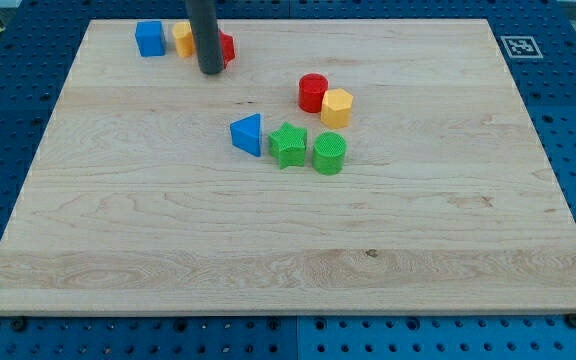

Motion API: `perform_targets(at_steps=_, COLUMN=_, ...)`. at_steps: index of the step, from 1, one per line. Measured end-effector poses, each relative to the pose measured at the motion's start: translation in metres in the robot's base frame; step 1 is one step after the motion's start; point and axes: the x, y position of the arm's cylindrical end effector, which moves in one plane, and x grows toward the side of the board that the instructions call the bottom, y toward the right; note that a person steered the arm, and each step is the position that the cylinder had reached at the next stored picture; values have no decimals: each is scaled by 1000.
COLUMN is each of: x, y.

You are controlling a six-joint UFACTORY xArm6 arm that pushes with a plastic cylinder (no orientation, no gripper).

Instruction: Push the red circle into the bottom side of the blue cube

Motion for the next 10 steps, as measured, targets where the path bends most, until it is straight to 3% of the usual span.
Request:
perform_targets(at_steps=2, x=12, y=28)
perform_targets(at_steps=4, x=16, y=184)
perform_targets(at_steps=5, x=56, y=205)
perform_targets(at_steps=6, x=71, y=175)
perform_targets(at_steps=8, x=71, y=57)
perform_targets(at_steps=9, x=67, y=46)
perform_targets(at_steps=10, x=65, y=73)
